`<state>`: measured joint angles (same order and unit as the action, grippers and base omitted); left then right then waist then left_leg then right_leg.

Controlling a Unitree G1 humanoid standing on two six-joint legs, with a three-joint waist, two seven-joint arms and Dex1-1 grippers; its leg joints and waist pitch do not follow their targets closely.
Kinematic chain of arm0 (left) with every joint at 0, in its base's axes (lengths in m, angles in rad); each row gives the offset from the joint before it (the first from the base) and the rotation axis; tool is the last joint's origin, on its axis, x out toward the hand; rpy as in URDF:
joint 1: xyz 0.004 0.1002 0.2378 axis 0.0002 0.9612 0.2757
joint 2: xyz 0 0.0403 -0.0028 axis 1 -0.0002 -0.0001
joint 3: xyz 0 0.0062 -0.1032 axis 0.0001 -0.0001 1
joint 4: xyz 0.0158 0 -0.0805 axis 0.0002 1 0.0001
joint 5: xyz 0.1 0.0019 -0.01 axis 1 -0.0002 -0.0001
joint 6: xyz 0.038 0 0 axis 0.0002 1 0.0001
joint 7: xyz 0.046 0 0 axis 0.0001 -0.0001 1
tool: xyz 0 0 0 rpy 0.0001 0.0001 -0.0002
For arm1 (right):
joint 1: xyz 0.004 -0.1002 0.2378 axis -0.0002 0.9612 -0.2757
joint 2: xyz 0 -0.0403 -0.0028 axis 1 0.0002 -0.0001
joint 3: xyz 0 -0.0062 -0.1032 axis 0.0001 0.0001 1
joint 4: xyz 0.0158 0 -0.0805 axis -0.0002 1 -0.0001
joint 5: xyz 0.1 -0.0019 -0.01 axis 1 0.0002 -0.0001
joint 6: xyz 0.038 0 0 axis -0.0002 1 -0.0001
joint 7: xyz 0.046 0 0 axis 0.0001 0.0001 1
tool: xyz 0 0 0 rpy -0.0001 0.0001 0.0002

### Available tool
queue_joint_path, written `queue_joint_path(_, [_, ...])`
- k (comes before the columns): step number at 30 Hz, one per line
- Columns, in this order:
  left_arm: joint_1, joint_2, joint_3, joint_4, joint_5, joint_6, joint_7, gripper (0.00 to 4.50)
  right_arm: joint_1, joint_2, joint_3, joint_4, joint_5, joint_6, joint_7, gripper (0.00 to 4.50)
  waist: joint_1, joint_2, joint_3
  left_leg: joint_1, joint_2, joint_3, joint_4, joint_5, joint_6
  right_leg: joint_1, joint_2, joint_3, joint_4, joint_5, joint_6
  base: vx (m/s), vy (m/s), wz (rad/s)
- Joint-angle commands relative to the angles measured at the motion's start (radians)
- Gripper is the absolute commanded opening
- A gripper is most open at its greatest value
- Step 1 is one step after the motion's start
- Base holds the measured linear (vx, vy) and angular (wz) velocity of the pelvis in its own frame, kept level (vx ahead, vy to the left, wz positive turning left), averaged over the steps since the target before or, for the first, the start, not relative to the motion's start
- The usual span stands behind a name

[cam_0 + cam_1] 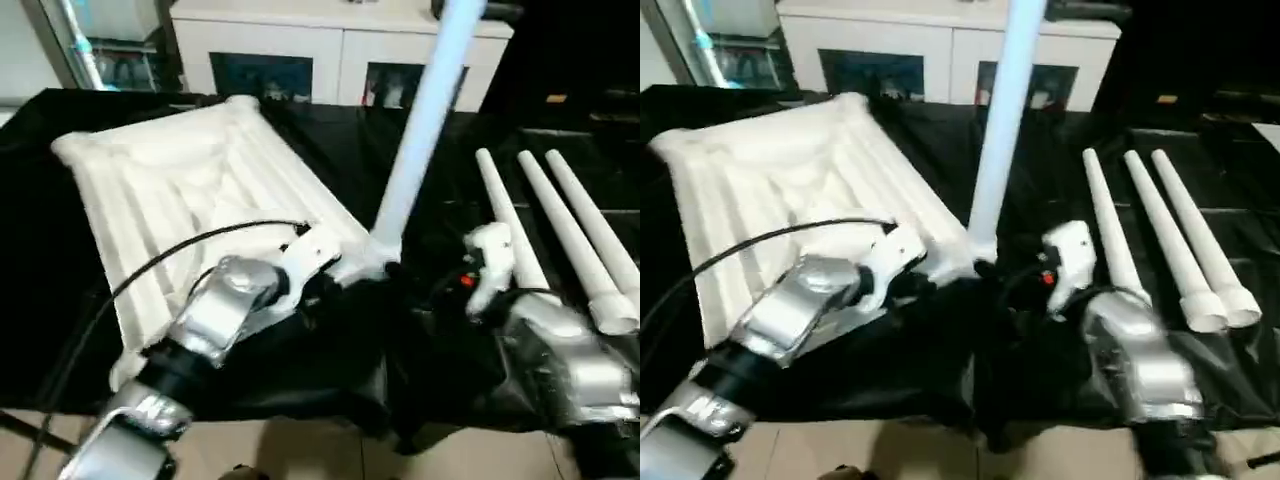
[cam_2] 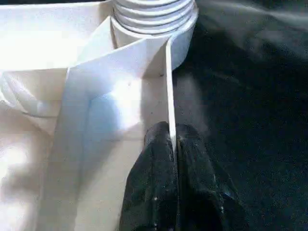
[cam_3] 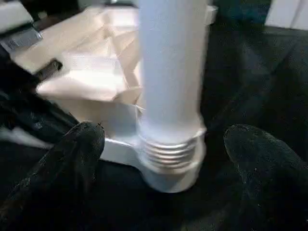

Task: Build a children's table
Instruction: Rotate leg to tighten

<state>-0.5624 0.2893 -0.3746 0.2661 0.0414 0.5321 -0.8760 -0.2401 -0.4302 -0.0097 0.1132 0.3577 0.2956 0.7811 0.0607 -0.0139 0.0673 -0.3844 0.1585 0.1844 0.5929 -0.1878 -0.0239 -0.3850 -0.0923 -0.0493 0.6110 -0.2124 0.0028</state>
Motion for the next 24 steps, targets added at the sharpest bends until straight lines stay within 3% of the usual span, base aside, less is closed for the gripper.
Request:
queue_joint_path(1, [0.004,0.004,-0.027,-0.045,-0.051,-0.058,-0.087,0.0,-0.004,-0.037,0.014,-0.018,-0.004,0.018,0.04,4.45,0.001,-0.01,-0.069,0.022,0.076,-0.023,-0.069,-0.095,0.097,0.04,-0.064,0.043,-0.059,-0.01,-0.272,0.0,0.0,0.0])
queue_joint_path(9, [-0.001,0.026,-0.036,-0.058,-0.061,-0.066,-0.144,0.0,-0.015,-0.08,0.071,0.005,-0.043,-0.016,0.131,4.45,0.016,-0.014,-0.074,0.022,0.074,-0.019,-0.06,-0.058,0.116,0.04,-0.066,0.043,-0.049,0.042,-0.288,0.0,0.0,0.0])
queue_joint_path(15, [0.003,0.037,-0.042,-0.072,-0.061,-0.064,-0.168,0.0,-0.071,-0.056,0.091,0.09,-0.077,-0.071,0.135,4.45,0.021,-0.014,-0.072,0.023,0.072,-0.017,-0.059,-0.072,0.105,0.037,-0.066,0.043,-0.05,0.005,-0.29,0.0,0.0,0.0])
queue_joint_path(24, [0.004,0.04,-0.048,-0.073,-0.057,-0.062,-0.175,0.0,-0.135,-0.017,0.093,0.213,-0.093,-0.131,0.135,3.62,0.024,-0.015,-0.075,0.022,0.071,-0.017,-0.053,-0.036,0.118,0.039,-0.063,0.042,-0.041,0.059,-0.301,0.0,0.0,0.0])
